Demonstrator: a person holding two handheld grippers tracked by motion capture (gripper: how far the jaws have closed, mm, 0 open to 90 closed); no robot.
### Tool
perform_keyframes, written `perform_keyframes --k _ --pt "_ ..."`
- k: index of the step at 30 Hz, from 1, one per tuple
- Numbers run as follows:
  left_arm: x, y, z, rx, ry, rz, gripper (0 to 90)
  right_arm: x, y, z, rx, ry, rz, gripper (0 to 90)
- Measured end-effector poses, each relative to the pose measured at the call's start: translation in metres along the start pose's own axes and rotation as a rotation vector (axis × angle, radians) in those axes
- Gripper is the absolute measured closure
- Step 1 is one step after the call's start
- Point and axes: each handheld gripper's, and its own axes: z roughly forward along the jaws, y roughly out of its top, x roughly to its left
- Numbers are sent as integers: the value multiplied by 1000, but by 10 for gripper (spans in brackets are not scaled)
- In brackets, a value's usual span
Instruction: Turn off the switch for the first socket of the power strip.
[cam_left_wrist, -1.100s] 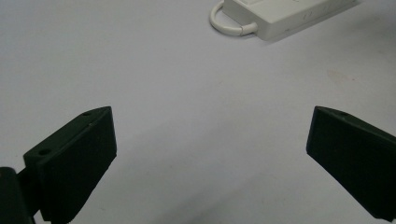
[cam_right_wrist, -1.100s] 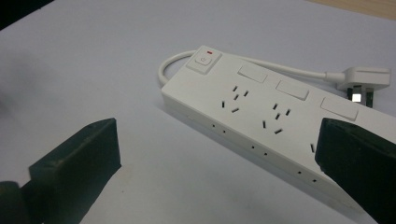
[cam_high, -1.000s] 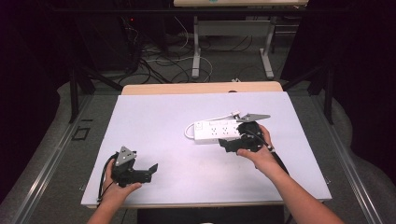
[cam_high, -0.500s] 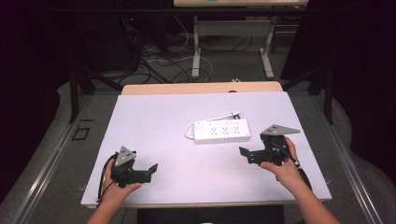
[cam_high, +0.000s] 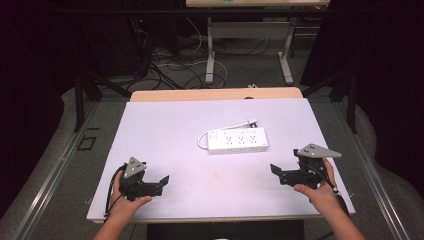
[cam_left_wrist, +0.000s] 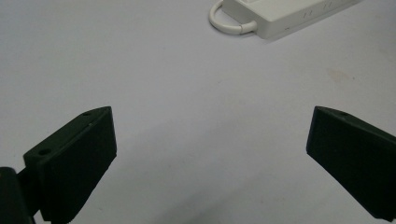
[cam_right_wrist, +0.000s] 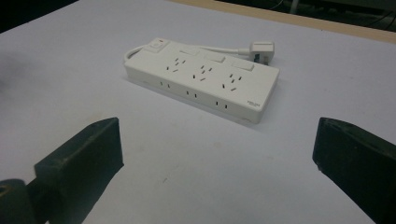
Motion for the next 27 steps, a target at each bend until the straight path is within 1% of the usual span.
perform_keyframes --k 5,7,10,14,19,20,22,24,25,27 --pt "1 0 0 2 -1 -2 19 -3 -13 4 10 -12 15 11" --pt "1 0 1 4 3 3 19 -5 -18 7 3 -26 6 11" --pt "1 0 0 10 -6 1 19 -9 -24 9 -4 -47 -1 11" --pt "1 0 0 8 -3 5 19 -15 -31 10 -23 -68 32 10" --pt "1 0 0 9 -3 5 19 -23 -40 11 -26 -91 46 10" --pt "1 0 0 8 -3 6 19 -24 -41 12 -20 -89 63 10" --pt "0 1 0 8 -7 8 19 -28 -44 14 -14 -105 56 10" --pt "1 1 0 6 -8 9 19 -29 -46 16 -9 -122 69 11" --pt "1 1 0 6 -8 9 19 -32 -47 16 -3 -118 68 11" --pt "1 1 0 7 -6 6 19 -34 -49 18 1 -124 82 11"
